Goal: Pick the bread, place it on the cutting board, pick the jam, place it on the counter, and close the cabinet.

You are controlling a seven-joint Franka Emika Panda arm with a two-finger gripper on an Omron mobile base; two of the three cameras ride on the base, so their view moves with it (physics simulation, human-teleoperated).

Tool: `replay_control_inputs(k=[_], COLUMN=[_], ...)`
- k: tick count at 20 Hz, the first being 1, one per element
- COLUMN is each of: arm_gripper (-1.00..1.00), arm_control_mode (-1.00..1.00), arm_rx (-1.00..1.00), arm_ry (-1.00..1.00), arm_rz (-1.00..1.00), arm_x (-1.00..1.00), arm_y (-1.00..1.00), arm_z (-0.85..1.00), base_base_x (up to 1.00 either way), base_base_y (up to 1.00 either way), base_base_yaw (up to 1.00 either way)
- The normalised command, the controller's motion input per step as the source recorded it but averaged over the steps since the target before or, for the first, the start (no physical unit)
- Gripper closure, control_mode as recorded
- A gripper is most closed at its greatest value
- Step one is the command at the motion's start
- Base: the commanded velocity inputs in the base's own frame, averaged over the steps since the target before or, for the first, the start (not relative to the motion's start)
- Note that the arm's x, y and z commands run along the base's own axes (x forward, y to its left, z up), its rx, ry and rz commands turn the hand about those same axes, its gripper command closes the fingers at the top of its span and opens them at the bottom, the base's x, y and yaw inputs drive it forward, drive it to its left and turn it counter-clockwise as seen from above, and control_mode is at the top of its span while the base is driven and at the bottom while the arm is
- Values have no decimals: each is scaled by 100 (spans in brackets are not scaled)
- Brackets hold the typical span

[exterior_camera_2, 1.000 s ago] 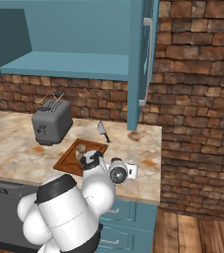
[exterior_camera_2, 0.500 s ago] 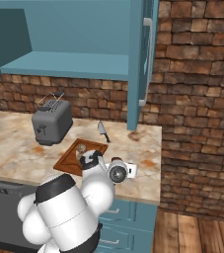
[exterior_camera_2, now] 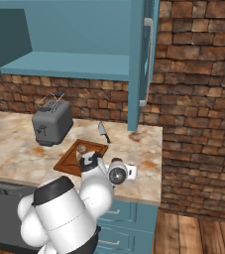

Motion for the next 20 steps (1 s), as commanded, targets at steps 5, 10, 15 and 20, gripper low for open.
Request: replay_control_inputs(k=[5,10,15,20], arm_gripper=[-100,-100,-100,-100], arm_control_mode=[-100,-100,-100,-100], arm_rx=[0,0,0,0], arm_ry=[0,1,3,4], arm_rz=[0,0,0,0], arm_x=[-10,-7,-7,-6], arm_y=[0,0,0,0], arm_z=[0,0,0,0], base_base_x=[0,0,0,0], base_base_y=[0,0,0,0], base_base_yaw=[0,0,0,0])
